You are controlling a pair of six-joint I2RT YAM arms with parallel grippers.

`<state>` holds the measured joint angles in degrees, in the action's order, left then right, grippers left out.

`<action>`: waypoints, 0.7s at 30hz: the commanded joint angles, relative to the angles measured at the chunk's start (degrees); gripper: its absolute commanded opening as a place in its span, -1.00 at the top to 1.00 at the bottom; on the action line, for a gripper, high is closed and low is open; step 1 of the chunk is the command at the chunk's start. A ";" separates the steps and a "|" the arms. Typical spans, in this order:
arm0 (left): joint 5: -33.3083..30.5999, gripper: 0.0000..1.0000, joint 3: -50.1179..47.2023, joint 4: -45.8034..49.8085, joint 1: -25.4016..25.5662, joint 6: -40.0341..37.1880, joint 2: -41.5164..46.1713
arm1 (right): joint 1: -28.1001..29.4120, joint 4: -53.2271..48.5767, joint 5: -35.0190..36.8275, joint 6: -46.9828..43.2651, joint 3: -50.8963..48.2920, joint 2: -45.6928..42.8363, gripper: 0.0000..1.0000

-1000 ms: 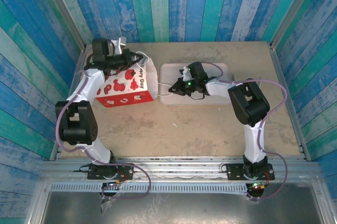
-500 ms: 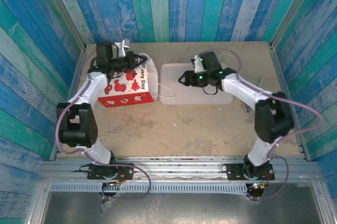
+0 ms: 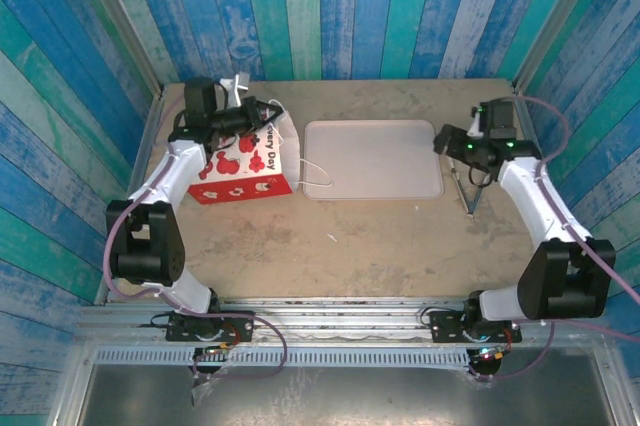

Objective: Take the fake bread out of the paper bag

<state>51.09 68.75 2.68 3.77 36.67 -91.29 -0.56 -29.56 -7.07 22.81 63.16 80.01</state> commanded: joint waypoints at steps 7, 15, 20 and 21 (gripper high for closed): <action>-0.64 0.88 -1.08 0.50 0.27 -1.51 4.04 | -3.97 -19.47 6.58 -11.77 5.89 12.29 -0.93; 0.41 0.87 -0.90 -0.39 0.35 -1.16 3.97 | -5.14 -22.13 10.65 -15.24 9.22 20.61 -0.91; 0.50 0.87 -0.81 0.14 0.36 -1.74 4.21 | -6.51 -23.78 8.51 -17.29 11.92 24.71 -0.92; 0.63 0.87 -0.77 0.00 0.31 -1.67 4.27 | -6.73 -24.49 8.36 -17.84 12.81 25.98 -0.91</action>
<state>51.00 68.23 2.63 3.77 36.01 -91.24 -6.48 -50.87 1.50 7.42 73.56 103.31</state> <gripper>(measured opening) 0.065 0.958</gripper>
